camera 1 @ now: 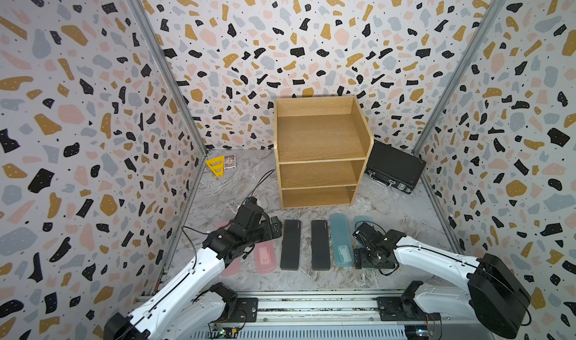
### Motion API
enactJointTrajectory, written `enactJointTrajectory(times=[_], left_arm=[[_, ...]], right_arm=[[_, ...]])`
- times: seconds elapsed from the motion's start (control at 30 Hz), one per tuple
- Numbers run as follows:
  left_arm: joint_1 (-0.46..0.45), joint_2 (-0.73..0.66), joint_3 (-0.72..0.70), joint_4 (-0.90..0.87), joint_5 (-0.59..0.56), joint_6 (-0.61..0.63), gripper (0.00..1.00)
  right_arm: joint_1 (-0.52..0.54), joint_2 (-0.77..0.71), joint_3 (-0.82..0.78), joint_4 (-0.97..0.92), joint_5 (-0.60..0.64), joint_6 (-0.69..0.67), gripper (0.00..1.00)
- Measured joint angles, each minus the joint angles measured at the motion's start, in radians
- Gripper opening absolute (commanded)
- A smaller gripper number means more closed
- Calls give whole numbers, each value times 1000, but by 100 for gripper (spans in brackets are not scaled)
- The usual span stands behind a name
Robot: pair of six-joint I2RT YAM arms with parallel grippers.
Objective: Place the pencil cases on the shelf according to color
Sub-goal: Pick up the pencil case from the center of the board.
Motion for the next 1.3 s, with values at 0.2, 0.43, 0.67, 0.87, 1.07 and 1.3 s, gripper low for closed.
enactJointTrajectory(times=[0.2, 0.43, 0.67, 0.87, 1.07, 1.3], left_arm=[[-5, 0, 0, -6, -4, 0, 100], [-5, -2, 2, -17, -9, 1, 100], [-6, -10, 16, -28, -21, 6, 100], [-11, -11, 16, -31, -30, 8, 100], [-18, -11, 16, -33, -31, 6, 100], [-29, -14, 32, -54, -40, -4, 100]], right_arm=[[5, 17, 9, 6, -3, 0, 82], [5, 19, 13, 6, -1, 0, 67], [6, -1, 12, -10, 29, -6, 52], [6, -114, 13, -82, 54, -10, 42], [6, -219, 40, -171, 49, -15, 40], [23, -307, 124, -271, 4, -24, 35]])
